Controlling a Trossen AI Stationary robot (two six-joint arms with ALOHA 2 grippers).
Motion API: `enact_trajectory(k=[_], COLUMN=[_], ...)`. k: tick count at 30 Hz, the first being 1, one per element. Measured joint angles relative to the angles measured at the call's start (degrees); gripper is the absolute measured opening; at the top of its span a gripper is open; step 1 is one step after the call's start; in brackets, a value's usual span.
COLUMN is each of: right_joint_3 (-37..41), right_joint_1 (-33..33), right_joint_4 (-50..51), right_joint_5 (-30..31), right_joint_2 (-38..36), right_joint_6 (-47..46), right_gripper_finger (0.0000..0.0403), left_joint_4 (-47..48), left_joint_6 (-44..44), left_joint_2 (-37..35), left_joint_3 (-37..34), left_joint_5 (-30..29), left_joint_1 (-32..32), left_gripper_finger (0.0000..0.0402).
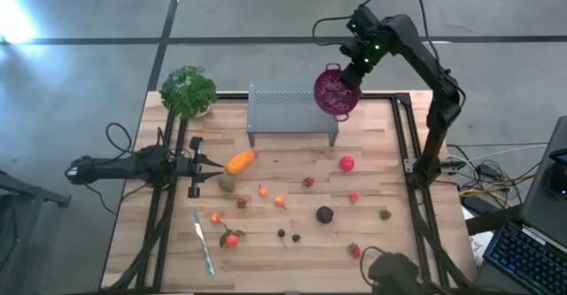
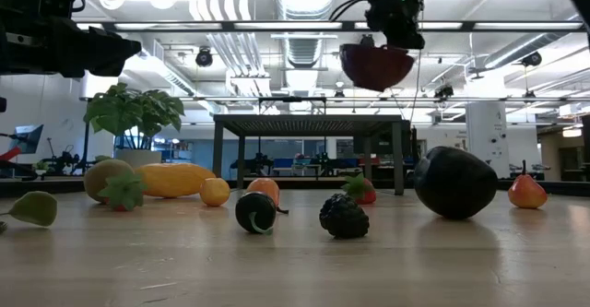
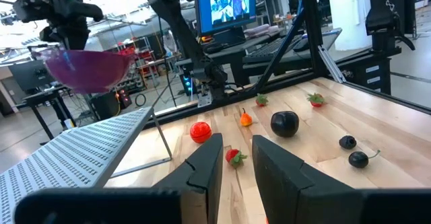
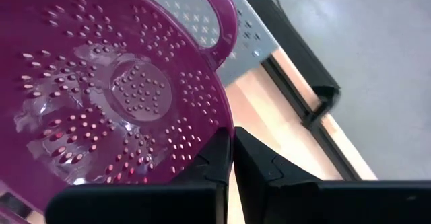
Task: Pick & Place Fruit
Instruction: Put the violet strainer bowl on the shelf
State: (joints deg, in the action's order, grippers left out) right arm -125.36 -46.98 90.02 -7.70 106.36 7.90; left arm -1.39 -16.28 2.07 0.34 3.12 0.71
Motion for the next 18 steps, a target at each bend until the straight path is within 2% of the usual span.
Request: enact_trajectory(k=[5,10,18], right_joint_3=[-3.4,-6.6,-5.7], right_joint_1=[0.6,1.4,2.0], right_joint_4=[0.0,0.0,0.0], right_joint_5=[-3.9,-5.0,-5.4], right_joint_2=[3.5,7.1,9.3], right_joint_6=[-1.2,-2.9,-3.0], right_gripper_finger=[0.0008,0.0008,0.0008], left_joint_4=[0.0,0.0,0.0], left_joint_6=[0.0,0.0,0.0], left_joint_2=[0.0,0.0,0.0], left_joint_3=[0.0,0.0,0.0], left_joint_5=[0.0,0.0,0.0], left_joint_1=[0.0,0.0,0.0], left_gripper_finger=[0.0087,0.0087,0.0087])
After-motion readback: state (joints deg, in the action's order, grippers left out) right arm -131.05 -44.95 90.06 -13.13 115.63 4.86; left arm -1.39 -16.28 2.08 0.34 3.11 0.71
